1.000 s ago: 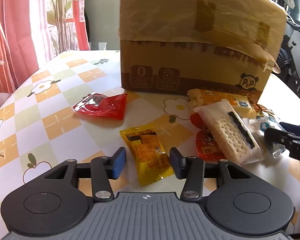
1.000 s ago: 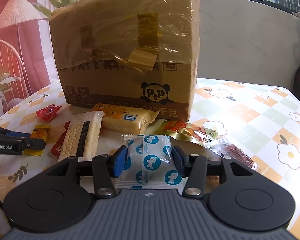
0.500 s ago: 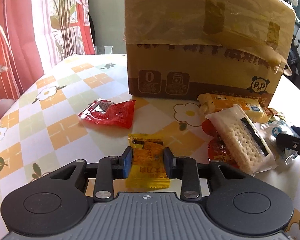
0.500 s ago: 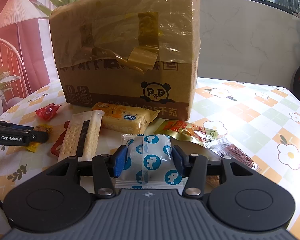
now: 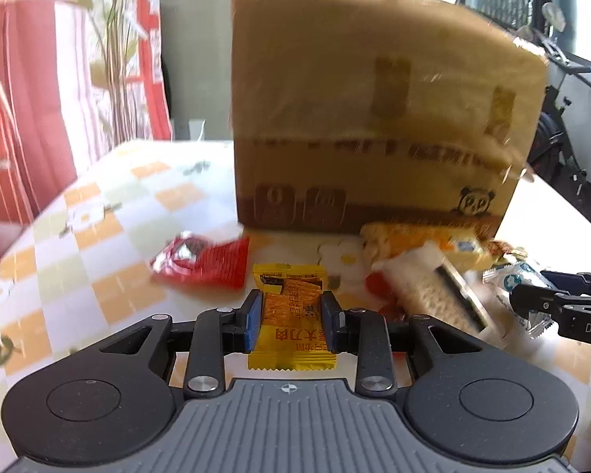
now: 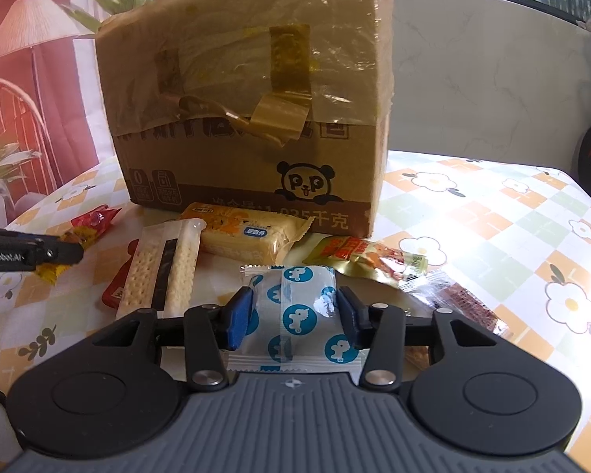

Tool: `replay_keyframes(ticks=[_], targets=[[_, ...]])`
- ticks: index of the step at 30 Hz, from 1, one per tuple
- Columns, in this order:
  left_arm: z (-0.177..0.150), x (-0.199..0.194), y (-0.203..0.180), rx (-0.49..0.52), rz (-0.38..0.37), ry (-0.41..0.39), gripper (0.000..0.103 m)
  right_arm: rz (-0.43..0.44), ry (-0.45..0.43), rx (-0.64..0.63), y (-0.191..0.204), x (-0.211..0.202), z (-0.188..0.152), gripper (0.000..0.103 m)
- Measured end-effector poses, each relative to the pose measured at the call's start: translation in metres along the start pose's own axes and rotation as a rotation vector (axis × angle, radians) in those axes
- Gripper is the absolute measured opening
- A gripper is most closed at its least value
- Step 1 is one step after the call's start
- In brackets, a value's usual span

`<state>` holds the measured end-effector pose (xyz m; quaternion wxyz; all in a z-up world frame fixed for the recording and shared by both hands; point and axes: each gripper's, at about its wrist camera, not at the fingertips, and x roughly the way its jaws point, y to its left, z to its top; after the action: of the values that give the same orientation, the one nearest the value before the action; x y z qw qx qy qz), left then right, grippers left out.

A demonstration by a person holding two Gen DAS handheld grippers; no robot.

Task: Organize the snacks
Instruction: 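Close left tool on the yellow snack packet and lift it, then carry both packets over the box and open both tools inside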

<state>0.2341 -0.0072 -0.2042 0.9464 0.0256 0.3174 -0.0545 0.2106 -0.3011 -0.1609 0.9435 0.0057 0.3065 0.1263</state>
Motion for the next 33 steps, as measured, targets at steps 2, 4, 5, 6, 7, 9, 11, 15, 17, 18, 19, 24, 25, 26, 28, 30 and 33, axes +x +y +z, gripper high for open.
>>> replay_keyframes(ticks=[2, 4, 5, 6, 7, 9, 11, 15, 17, 18, 19, 24, 25, 26, 28, 30, 33], targets=[[0.007, -0.006, -0.001, 0.009, -0.003, -0.025, 0.033, 0.000, -0.021, 0.012, -0.001, -0.008, 0.004, 0.048], [0.014, -0.012, -0.002, 0.013, -0.005, -0.044, 0.033, -0.003, -0.041, 0.003, 0.000, -0.016, 0.011, 0.048], [0.018, -0.015, -0.002, 0.013, -0.006, -0.056, 0.033, -0.004, -0.056, -0.006, 0.001, -0.022, 0.016, 0.048], [0.023, -0.018, -0.003, 0.013, -0.007, -0.067, 0.033, -0.004, -0.067, -0.012, 0.001, -0.025, 0.021, 0.048], [0.027, -0.021, -0.003, 0.013, -0.009, -0.079, 0.033, -0.003, -0.084, -0.018, 0.001, -0.030, 0.026, 0.048], [0.037, -0.028, -0.004, 0.014, -0.014, -0.108, 0.033, -0.002, -0.111, -0.025, 0.001, -0.038, 0.036, 0.048], [0.048, -0.035, -0.006, 0.020, -0.022, -0.140, 0.033, 0.002, -0.144, -0.033, 0.001, -0.046, 0.048, 0.048], [0.068, -0.048, -0.010, 0.033, -0.037, -0.199, 0.033, 0.009, -0.208, -0.065, 0.004, -0.063, 0.071, 0.048], [0.080, -0.055, -0.012, 0.038, -0.045, -0.228, 0.033, 0.013, -0.236, -0.084, 0.006, -0.069, 0.082, 0.048], [0.084, -0.057, -0.013, 0.040, -0.049, -0.240, 0.033, 0.015, -0.250, -0.094, 0.007, -0.073, 0.088, 0.048], [0.089, -0.060, -0.013, 0.041, -0.052, -0.253, 0.033, 0.018, -0.261, -0.101, 0.007, -0.075, 0.093, 0.048], [0.112, -0.070, -0.019, 0.066, -0.062, -0.307, 0.033, 0.029, -0.314, -0.127, 0.010, -0.084, 0.119, 0.048], [0.117, -0.071, -0.021, 0.073, -0.061, -0.317, 0.033, 0.032, -0.324, -0.131, 0.010, -0.084, 0.124, 0.048], [0.122, -0.073, -0.022, 0.077, -0.061, -0.325, 0.033, 0.034, -0.332, -0.134, 0.010, -0.084, 0.130, 0.048], [0.134, -0.073, -0.023, 0.073, -0.072, -0.337, 0.033, 0.035, -0.348, -0.142, 0.009, -0.084, 0.141, 0.048], [0.145, -0.073, -0.022, 0.067, -0.086, -0.343, 0.033, 0.030, -0.360, -0.156, 0.007, -0.081, 0.154, 0.048], [0.160, -0.070, -0.024, 0.076, -0.084, -0.360, 0.033, 0.020, -0.383, -0.170, 0.005, -0.076, 0.171, 0.048]])
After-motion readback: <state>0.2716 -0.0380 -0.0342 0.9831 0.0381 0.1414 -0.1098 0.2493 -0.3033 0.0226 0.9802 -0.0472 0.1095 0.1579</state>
